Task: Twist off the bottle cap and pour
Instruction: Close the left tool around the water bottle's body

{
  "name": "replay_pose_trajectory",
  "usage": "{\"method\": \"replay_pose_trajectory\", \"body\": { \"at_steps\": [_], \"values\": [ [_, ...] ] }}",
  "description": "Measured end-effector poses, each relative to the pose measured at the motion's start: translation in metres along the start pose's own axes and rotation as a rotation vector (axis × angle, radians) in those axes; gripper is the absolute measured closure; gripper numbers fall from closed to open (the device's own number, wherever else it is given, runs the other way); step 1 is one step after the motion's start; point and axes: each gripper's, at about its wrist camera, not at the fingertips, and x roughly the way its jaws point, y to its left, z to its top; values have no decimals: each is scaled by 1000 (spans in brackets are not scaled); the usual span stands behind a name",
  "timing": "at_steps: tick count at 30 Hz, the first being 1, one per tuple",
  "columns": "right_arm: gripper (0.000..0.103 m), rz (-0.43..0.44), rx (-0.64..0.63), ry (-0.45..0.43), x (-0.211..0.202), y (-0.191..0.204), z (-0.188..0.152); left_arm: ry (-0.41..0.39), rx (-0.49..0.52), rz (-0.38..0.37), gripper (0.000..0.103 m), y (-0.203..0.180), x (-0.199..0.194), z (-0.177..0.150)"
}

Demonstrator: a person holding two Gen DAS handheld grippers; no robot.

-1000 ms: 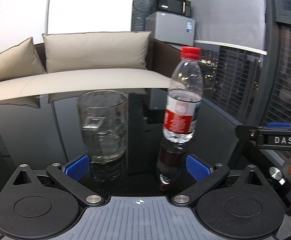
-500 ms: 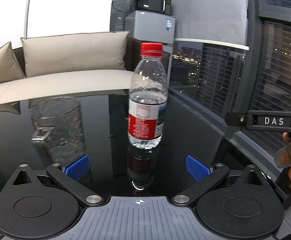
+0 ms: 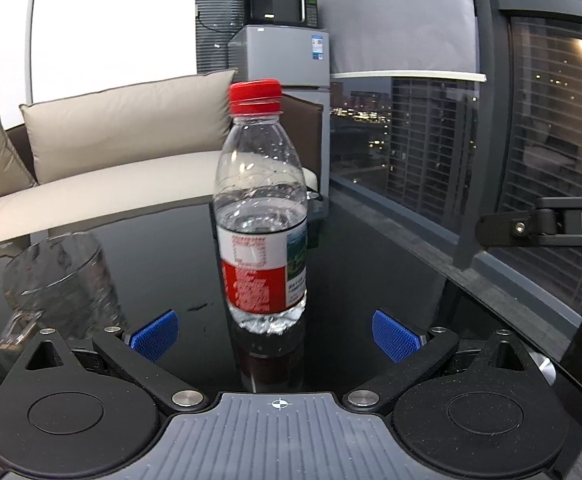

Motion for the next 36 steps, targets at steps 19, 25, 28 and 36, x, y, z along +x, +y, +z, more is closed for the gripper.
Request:
{"method": "replay_pose_trajectory", "body": {
  "at_steps": [19,25,28,36],
  "values": [
    [0,-31,77,34,6,-14,-1,-28,-64,26,1,4,48,23],
    [0,-32,82,40,7,-15,-2,-40,-81,30,1,7,56,28],
    [0,-30,87,44,7,-15,-2,-55,-89,43,1,8,59,30],
    [0,-24,93,47,7,-13,-3,-81,-105,49,1,11,63,32]
  ]
}}
